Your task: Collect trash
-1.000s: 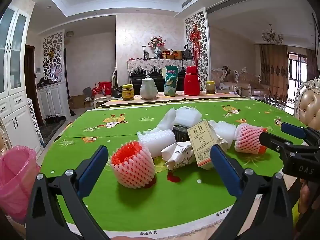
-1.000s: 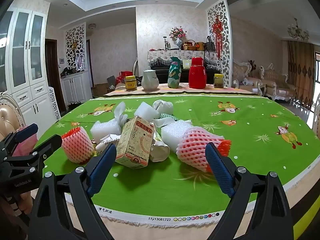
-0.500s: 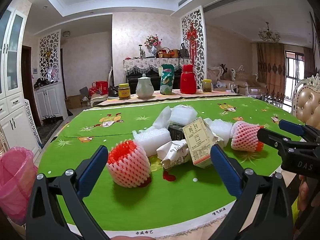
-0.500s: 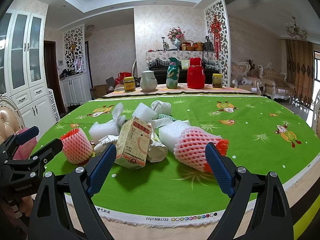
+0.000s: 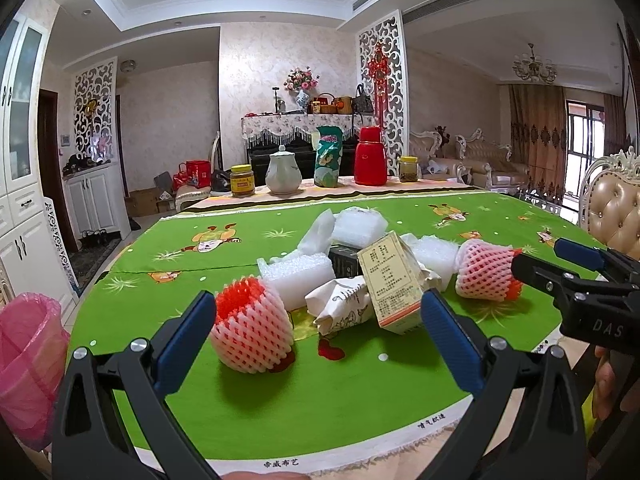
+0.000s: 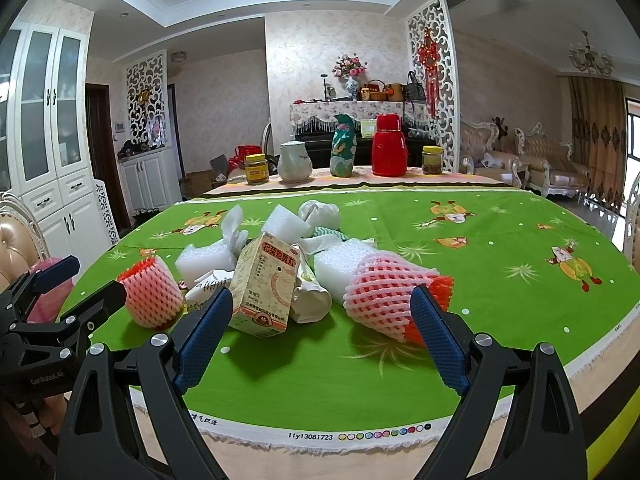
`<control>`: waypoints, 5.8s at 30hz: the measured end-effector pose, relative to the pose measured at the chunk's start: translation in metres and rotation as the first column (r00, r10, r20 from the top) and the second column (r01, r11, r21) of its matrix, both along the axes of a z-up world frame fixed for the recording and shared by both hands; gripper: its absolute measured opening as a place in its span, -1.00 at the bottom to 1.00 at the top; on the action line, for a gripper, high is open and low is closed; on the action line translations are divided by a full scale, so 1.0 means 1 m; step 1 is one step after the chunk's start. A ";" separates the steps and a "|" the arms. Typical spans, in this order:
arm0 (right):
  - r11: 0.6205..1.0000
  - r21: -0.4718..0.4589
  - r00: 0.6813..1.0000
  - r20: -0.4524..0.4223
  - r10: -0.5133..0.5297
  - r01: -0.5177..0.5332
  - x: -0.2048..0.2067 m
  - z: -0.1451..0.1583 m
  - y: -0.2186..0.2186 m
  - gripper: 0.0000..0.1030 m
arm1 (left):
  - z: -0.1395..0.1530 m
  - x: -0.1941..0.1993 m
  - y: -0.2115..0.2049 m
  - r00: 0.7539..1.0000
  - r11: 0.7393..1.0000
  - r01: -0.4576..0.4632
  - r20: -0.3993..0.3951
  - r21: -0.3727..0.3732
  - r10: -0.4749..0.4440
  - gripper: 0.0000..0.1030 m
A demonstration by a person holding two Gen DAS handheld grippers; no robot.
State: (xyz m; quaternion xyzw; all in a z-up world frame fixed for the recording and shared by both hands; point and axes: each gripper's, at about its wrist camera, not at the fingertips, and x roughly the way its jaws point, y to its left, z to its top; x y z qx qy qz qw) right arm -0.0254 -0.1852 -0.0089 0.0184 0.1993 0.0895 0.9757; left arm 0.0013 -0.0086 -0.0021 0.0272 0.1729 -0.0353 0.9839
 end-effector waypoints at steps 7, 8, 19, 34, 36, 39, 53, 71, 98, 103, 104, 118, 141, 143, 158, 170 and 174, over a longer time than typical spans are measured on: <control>1.000 0.004 1.000 0.001 -0.005 0.005 -0.001 0.000 -0.002 0.66 | 0.002 -0.003 -0.001 1.000 1.000 0.018 -0.002 -0.006 -0.018 0.92; 1.000 0.006 1.000 0.001 -0.005 0.005 -0.002 0.000 -0.002 0.66 | 0.001 -0.002 -0.001 1.000 1.000 0.020 -0.003 -0.005 -0.020 0.92; 1.000 0.011 1.000 0.002 -0.005 0.005 -0.002 0.000 -0.003 0.66 | 0.000 -0.002 -0.003 1.000 1.000 0.026 -0.003 -0.006 -0.026 0.92; 1.000 0.021 1.000 0.007 0.001 -0.001 -0.002 0.000 -0.003 0.66 | -0.001 0.000 -0.003 1.000 1.000 0.027 -0.005 -0.011 -0.027 0.92; 1.000 0.020 1.000 0.008 0.001 -0.001 -0.002 0.000 -0.002 0.66 | -0.002 0.001 -0.003 1.000 1.000 0.028 -0.006 -0.012 -0.028 0.92; 1.000 0.020 1.000 0.008 0.001 -0.001 -0.002 0.000 -0.002 0.66 | -0.002 0.001 -0.003 1.000 1.000 0.029 -0.006 -0.012 -0.029 0.92; 1.000 0.017 1.000 0.008 -0.002 0.002 -0.001 0.000 -0.003 0.66 | -0.001 0.000 -0.002 0.999 0.999 0.046 -0.016 -0.026 -0.047 0.92; 0.996 -0.089 0.998 -0.054 0.022 -0.026 0.012 0.004 0.021 0.66 | 0.000 0.001 0.039 0.999 0.999 -0.002 -0.033 -0.044 0.000 0.92; 0.996 -0.069 0.943 -0.330 0.036 -0.062 0.111 -0.049 0.079 0.20 | -0.035 0.076 0.084 0.934 0.992 -0.104 -0.350 -0.067 0.075 0.91; 0.998 -0.013 0.957 -0.283 0.057 -0.064 0.099 -0.040 0.065 0.15 | -0.038 0.102 0.076 0.921 0.991 -0.124 -0.377 -0.052 0.096 0.78; 0.998 -0.005 0.959 -0.277 0.059 -0.063 0.097 -0.038 0.063 0.15 | -0.040 0.109 0.074 0.916 0.991 -0.131 -0.387 -0.040 0.106 0.75; 0.994 0.077 0.978 -0.187 0.095 -0.082 0.078 -0.024 0.048 0.13 | -0.033 0.080 0.087 0.959 0.996 -0.073 -0.279 -0.051 0.056 -0.23; 0.895 -0.013 0.893 -0.065 0.445 -0.447 0.007 0.027 0.222 0.13 | 0.024 -0.059 0.249 0.958 0.957 -0.286 -0.051 -0.056 0.283 -0.19; 0.871 -0.022 0.870 -0.066 0.488 -0.490 0.001 0.029 0.248 0.13 | 0.026 -0.069 0.272 0.945 0.944 -0.326 -0.053 -0.041 0.324 -0.18; 0.698 0.013 0.691 -0.125 0.712 -0.716 -0.003 0.020 0.409 0.13 | -0.005 -0.101 0.408 0.861 0.873 -0.485 -0.207 -0.061 0.464 -0.16; 0.639 0.102 0.619 -0.171 0.767 -0.763 0.003 0.000 0.453 0.58 | -0.018 -0.111 0.446 0.811 0.814 -0.571 -0.224 -0.101 0.541 0.67; 0.658 0.054 0.645 -0.151 0.749 -0.751 -0.001 0.003 0.440 0.58 | -0.013 -0.124 0.440 0.790 0.793 -0.604 -0.197 -0.080 0.581 0.83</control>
